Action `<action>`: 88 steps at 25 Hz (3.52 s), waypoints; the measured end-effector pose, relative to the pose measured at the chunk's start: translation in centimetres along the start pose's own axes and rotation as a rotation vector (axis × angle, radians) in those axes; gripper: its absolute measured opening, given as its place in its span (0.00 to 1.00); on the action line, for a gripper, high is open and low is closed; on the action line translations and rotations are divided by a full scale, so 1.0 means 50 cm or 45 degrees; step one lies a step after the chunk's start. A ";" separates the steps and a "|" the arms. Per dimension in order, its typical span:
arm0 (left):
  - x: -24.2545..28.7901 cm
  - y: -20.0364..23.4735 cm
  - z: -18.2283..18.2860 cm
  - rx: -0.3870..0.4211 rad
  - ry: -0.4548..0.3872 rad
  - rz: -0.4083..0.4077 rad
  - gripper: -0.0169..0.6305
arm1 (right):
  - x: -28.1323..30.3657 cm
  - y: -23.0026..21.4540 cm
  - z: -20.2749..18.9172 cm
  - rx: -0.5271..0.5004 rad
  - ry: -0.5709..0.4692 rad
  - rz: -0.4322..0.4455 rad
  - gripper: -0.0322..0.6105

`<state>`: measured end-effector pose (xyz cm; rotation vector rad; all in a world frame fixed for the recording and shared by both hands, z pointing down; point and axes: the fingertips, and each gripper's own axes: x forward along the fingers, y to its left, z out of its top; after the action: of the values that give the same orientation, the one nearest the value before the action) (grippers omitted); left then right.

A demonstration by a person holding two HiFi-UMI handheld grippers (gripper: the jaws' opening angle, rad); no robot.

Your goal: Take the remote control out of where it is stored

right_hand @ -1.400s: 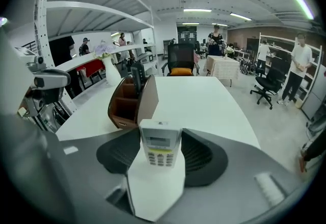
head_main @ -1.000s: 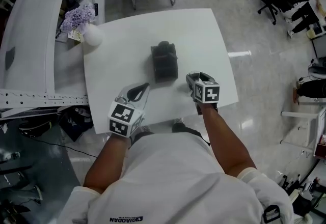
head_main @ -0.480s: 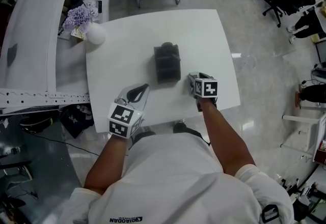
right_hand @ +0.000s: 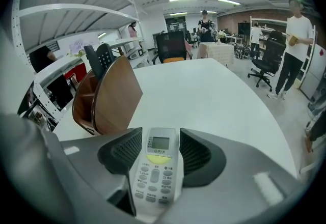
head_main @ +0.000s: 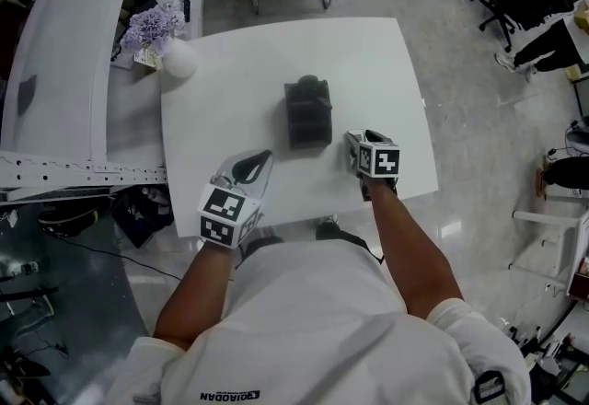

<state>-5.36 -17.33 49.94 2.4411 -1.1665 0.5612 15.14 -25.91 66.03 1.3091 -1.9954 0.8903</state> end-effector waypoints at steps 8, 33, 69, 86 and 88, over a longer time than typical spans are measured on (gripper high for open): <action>-0.014 0.001 0.012 -0.041 -0.043 -0.011 0.03 | -0.069 0.040 0.036 -0.032 -0.141 0.066 0.36; -0.118 -0.006 0.070 0.005 -0.194 -0.002 0.03 | -0.318 0.319 0.124 -0.265 -0.515 0.471 0.06; -0.094 -0.005 0.032 -0.014 -0.129 0.038 0.03 | -0.258 0.280 0.124 -0.303 -0.477 0.362 0.06; -0.077 0.016 -0.014 -0.046 -0.009 0.061 0.03 | -0.103 0.223 0.195 -0.407 -0.404 0.244 0.22; -0.078 0.017 -0.015 -0.052 -0.011 0.068 0.03 | -0.094 0.228 0.202 -0.428 -0.400 0.248 0.22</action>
<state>-8.45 -14.95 48.77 2.3863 -1.2382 0.5375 5.06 -27.98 53.89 1.1289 -2.4219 0.4186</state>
